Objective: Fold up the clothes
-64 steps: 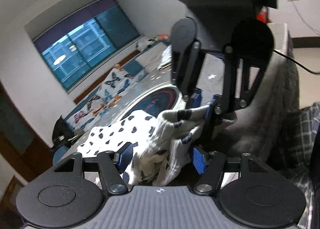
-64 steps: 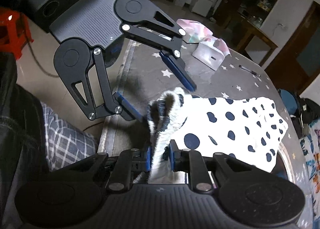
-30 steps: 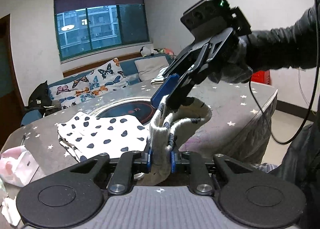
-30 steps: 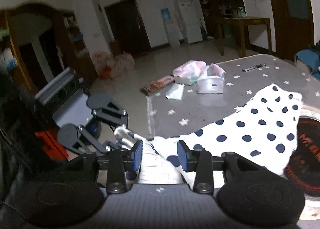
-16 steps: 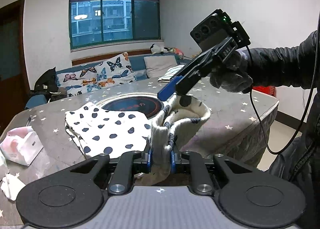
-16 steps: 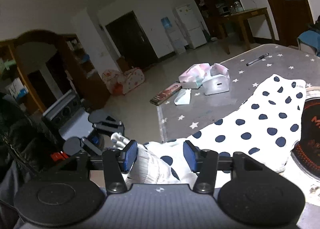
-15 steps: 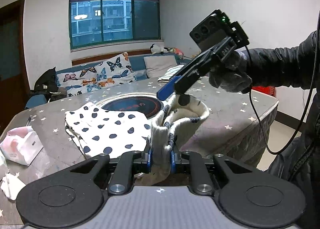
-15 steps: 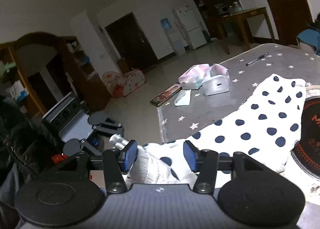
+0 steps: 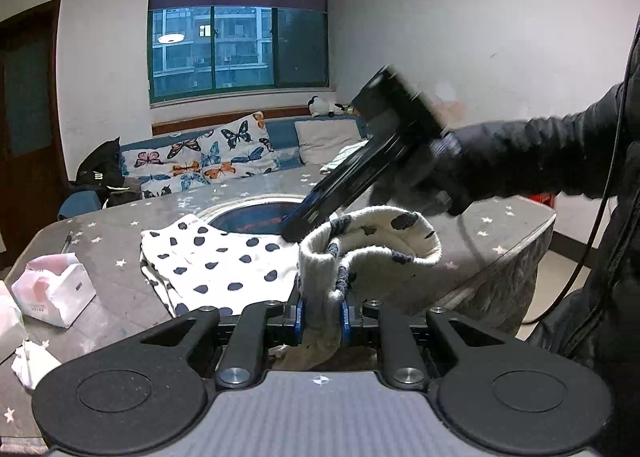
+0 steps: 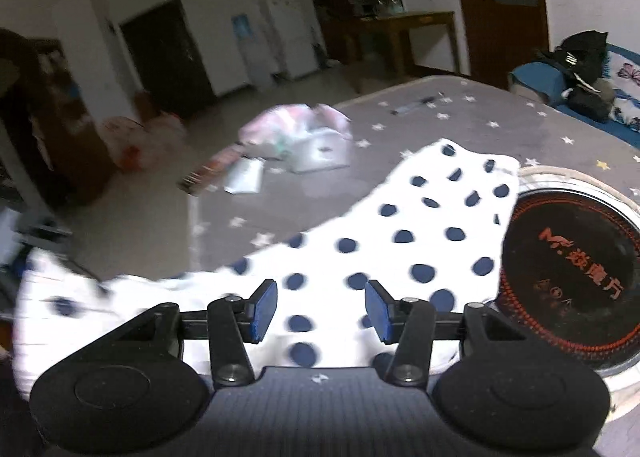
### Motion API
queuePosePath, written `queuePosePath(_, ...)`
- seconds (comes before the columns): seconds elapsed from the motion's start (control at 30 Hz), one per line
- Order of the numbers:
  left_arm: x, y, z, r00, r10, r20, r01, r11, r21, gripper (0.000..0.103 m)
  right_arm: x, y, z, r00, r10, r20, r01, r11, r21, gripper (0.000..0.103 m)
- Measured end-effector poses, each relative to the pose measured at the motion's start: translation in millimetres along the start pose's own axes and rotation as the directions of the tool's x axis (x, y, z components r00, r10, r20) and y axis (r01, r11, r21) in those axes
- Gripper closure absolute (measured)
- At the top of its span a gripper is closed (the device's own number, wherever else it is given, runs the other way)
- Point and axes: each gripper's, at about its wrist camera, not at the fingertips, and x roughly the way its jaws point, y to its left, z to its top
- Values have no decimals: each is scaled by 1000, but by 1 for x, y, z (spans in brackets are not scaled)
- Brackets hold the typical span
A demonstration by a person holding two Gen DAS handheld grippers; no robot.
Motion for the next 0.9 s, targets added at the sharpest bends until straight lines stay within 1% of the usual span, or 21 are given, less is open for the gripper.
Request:
queuePosePath(0.07,-5,0,4,1000,1,10,-1,1000,-3,85,15,-3,-2,999,-25,-23,25,1000,-12,59)
queuePosePath(0.23,-18,-3,15,1000,4,29,-4,1000,-10,85,40,-14,-15,995,-55,-82,55,998,-2,60)
queuePosePath(0.33,-26,-2,25,999,8,45,-7,1000,-7,85,41,-16,-23,993,-39,-112,39,999,-6,61)
queuePosePath(0.43,-30,4,37,998,11,63,-9,999,-38,85,36,-13,-30,991,-11,-132,9,1000,-13,61)
queuePosePath(0.53,-30,12,48,996,23,83,-18,998,-61,85,26,-14,-33,992,8,-126,-7,1000,3,61)
queuePosePath(0.67,-18,23,63,995,39,94,-34,998,-57,85,17,-25,-35,995,41,-93,-33,996,81,61)
queuePosePath(0.8,7,48,78,996,55,69,-48,994,-103,85,12,-36,-37,997,50,-66,-40,989,145,61)
queuePosePath(0.9,27,71,85,997,60,43,-53,985,-166,85,7,-43,-36,998,39,-40,-31,981,193,61)
